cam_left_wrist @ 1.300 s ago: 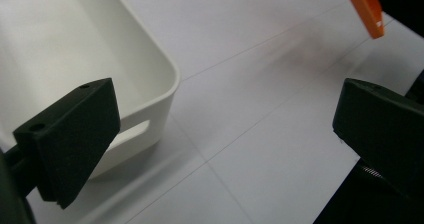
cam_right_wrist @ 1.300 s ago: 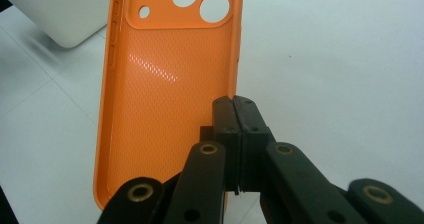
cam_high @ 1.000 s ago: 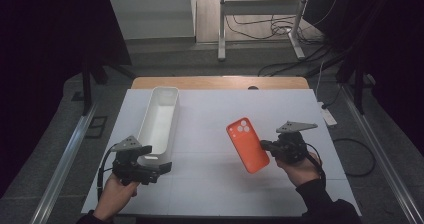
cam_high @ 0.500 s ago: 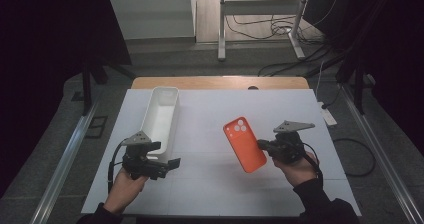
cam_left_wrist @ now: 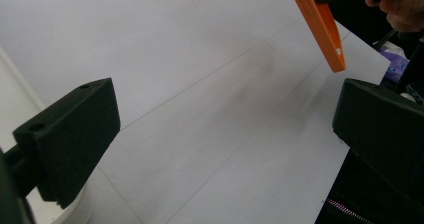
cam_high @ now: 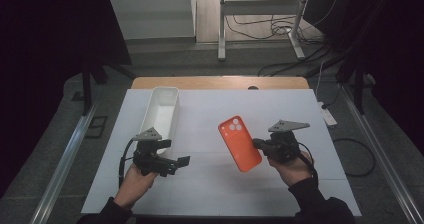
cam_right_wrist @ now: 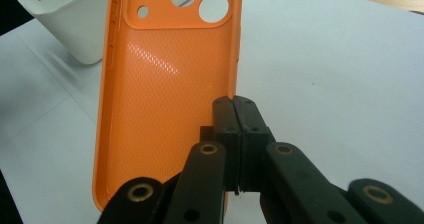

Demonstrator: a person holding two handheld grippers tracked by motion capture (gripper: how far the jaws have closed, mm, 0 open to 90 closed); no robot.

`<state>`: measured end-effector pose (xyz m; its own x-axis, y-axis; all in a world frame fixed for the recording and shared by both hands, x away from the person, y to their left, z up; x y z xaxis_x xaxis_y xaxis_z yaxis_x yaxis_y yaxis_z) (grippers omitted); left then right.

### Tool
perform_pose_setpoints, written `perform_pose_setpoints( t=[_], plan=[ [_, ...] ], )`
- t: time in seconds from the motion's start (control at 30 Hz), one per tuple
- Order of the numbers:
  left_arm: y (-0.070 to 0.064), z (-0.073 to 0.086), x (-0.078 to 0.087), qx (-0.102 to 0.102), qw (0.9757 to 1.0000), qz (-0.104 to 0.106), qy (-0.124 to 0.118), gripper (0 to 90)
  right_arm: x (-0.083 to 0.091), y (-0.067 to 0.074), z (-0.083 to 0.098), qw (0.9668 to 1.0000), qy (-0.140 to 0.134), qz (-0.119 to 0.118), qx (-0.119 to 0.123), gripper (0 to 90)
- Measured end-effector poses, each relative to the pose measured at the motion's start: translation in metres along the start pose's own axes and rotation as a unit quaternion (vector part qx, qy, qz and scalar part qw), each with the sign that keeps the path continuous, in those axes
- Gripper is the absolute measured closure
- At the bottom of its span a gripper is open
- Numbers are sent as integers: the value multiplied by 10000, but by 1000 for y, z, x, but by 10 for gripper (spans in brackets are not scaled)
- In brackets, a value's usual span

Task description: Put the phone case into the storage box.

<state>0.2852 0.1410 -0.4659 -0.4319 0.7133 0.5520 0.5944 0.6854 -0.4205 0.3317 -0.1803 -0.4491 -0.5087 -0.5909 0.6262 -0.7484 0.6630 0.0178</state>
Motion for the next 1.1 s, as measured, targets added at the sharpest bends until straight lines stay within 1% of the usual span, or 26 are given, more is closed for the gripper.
perform_pose_setpoints(
  t=[0.33,0.43,0.53,0.77,0.8,0.83,0.93,1.03,1.1],
  plan=[
    [-7,-6,-13,-34,9999,155,57,0,-3,6,-3,10000,-55,-25,23,889],
    [-9,-9,-17,9,9997,259,48,0,-5,9,-4,10000,-68,-55,28,889],
    [-10,-11,-20,58,9995,319,39,0,-7,12,-5,9999,-75,-81,51,889],
    [-12,-15,-28,216,9983,546,12,0,-11,19,-8,9998,-96,-135,119,889],
    [-12,-15,-28,216,9983,546,12,0,-11,21,-8,9998,-95,-145,115,889],
    [-12,-16,-31,255,9977,620,20,0,-12,21,-8,9997,-101,-152,131,889],
    [-13,-17,-33,272,9975,655,37,0,-13,24,-9,9997,-104,-169,155,889],
    [-15,-17,-38,296,9967,750,84,0,-14,26,-9,9996,-109,-178,167,889],
    [-16,-17,-41,272,9963,807,136,0,-15,28,-10,9996,-116,-192,185,889]
  ],
)
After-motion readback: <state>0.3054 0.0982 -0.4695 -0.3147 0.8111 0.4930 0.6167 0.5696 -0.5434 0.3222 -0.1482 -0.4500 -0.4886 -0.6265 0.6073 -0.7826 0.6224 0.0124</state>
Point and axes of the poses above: each handheld gripper's, and its own axes: x roughly backward along the jaws, z roughly out of its underside, y roughly to its left, the point moved 4 cm from there along -x, roughly forward along the jaws, and after that the axes turned 6 degrees about x, right-handed, at the moved point
